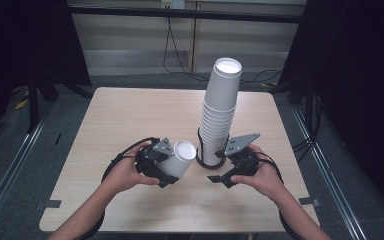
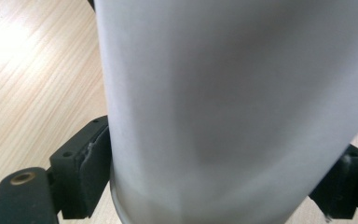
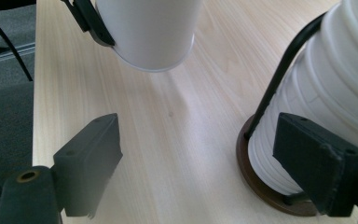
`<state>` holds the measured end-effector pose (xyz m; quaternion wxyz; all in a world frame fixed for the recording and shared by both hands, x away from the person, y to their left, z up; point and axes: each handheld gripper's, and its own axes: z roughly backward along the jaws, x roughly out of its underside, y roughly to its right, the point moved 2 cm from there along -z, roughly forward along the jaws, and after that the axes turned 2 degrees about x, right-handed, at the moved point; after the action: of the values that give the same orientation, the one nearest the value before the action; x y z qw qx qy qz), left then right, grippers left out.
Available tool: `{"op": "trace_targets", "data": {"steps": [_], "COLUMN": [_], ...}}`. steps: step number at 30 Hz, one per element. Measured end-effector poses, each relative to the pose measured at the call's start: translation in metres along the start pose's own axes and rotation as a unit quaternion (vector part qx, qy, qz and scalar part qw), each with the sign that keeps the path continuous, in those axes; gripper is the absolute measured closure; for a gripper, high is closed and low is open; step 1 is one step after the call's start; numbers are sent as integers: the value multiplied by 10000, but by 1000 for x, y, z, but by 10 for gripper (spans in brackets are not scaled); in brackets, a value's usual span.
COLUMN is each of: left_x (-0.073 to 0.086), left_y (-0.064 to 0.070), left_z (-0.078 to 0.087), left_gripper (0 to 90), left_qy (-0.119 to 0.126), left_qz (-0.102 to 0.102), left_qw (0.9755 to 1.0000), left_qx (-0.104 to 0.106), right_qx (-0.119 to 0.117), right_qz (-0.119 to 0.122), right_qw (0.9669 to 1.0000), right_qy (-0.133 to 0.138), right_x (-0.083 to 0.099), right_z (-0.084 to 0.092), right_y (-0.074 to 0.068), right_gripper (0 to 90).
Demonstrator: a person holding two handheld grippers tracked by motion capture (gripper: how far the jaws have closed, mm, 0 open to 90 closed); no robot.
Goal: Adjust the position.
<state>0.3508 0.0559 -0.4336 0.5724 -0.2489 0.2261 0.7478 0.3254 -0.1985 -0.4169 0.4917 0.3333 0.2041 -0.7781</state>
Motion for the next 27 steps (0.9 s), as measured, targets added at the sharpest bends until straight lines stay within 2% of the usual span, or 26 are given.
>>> {"op": "trace_targets", "data": {"steps": [10, 16, 18, 27], "left_x": [-3, -5, -6, -8], "left_y": [6, 9, 11, 16], "left_z": [-7, -11, -13, -20], "left_gripper": [141, 141, 141, 141], "left_qy": [-168, -192, -212, -348], "left_qz": [-161, -177, -198, -333], "left_qw": [9997, 9996, 9995, 9987], "left_qx": [98, 133, 159, 194], "right_qx": [-141, -270, -320, -374], "right_qz": [90, 101, 195, 279], "right_qw": [9998, 9995, 9992, 9986], "right_qy": [-113, -151, -150, -243], "right_x": [-2, -3, -5, -10], "right_z": [-7, -9, -10, -12], "right_y": [-5, -6, -8, -11], "right_gripper": [149, 149, 148, 149]}}
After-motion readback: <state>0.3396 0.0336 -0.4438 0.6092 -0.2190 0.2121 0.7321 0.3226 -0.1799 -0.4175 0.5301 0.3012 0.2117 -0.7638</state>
